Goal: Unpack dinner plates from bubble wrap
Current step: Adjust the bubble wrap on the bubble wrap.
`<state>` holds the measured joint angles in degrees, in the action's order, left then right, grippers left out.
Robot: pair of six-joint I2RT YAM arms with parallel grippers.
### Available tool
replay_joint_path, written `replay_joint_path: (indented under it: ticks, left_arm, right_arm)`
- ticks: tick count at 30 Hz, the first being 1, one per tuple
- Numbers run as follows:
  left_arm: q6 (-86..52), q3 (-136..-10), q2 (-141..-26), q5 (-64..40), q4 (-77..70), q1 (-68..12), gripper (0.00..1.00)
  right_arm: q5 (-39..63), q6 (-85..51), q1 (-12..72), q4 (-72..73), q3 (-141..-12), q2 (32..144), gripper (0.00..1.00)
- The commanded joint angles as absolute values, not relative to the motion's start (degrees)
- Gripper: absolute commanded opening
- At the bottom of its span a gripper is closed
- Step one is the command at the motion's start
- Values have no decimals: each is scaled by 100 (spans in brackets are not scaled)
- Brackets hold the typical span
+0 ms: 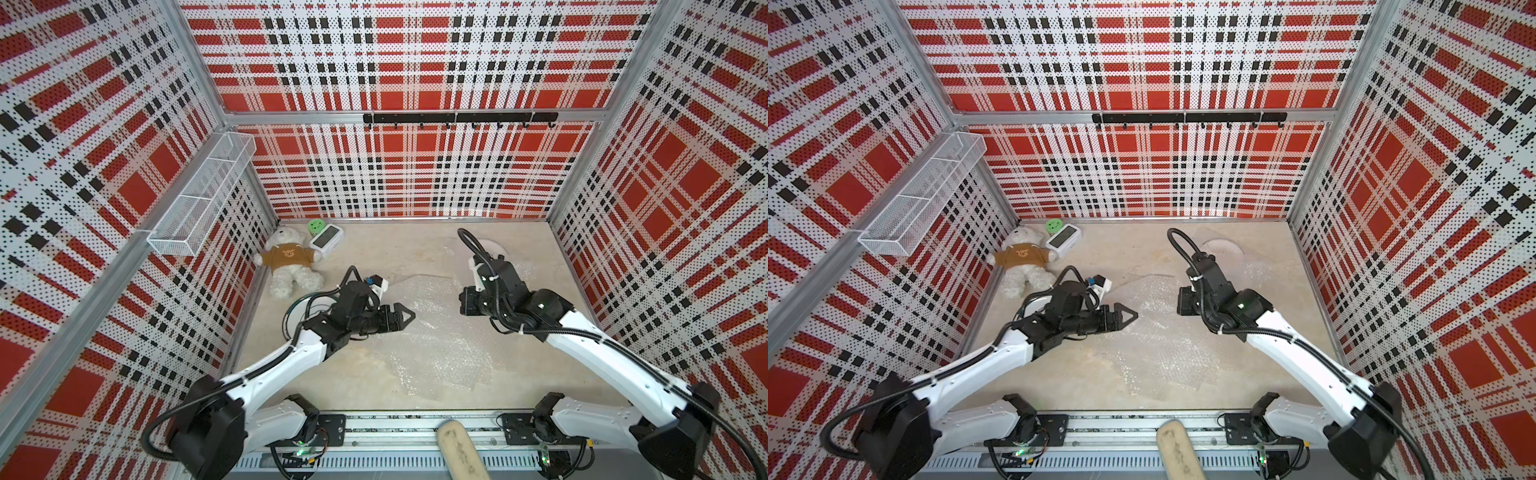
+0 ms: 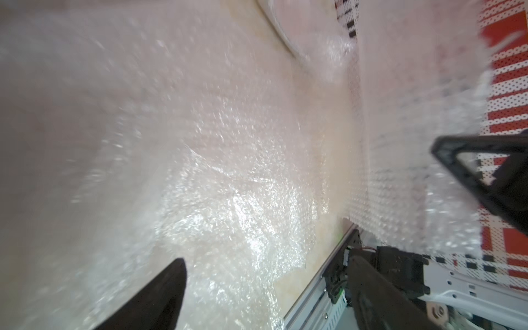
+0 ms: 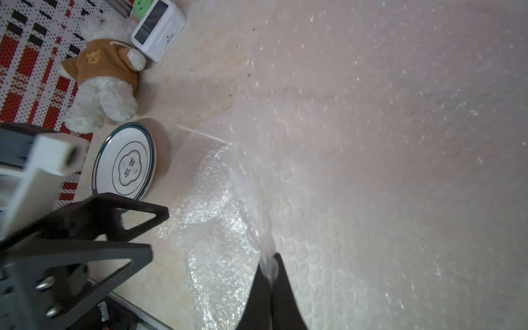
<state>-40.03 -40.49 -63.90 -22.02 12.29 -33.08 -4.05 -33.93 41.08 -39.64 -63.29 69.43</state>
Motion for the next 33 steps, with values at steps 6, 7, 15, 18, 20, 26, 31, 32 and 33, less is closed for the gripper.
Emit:
replay_joint_path:
  ticks: [6, 7, 15, 18, 20, 26, 31, 32, 33]
  left_arm:
    - [-3678, -4453, -4929, -1653, 3013, -1780, 91]
    - [-3606, -4484, -4880, -1736, 3096, -1522, 91]
    - [-3451, -4560, -4917, -2656, 2974, -916, 100]
    - [-3377, -4598, -4893, -2605, 3006, -904, 99]
    - [-3301, -4665, -4899, -2661, 3089, -879, 99]
    - [-3229, -4892, -5054, -3104, 2980, -1010, 99]
    - [-2931, -5285, -5640, -2711, 2983, -2150, 99]
    - [-2874, -5406, -5833, -2548, 2969, -2500, 99]
    - [-2835, -5497, -6021, -2425, 2929, -2782, 99]
  right_arm:
    - [245, -3838, 4616, -2235, -6979, 8755, 0]
    - [300, -3903, 4639, -2027, -6961, 8946, 0]
    - [661, -4010, 4646, -1032, -6882, 10192, 25]
    - [794, -3870, 4625, -965, -6940, 10177, 42]
    - [839, -3765, 4546, -1046, -6964, 10027, 50]
    - [1333, -3462, 3928, -1569, -6921, 9214, 66]
    - [949, -3022, 3163, -2389, -6794, 8318, 78]
    - [914, -3003, 2889, -2514, -6691, 8147, 81]
    - [967, -3017, 2610, -2560, -6546, 8005, 82]
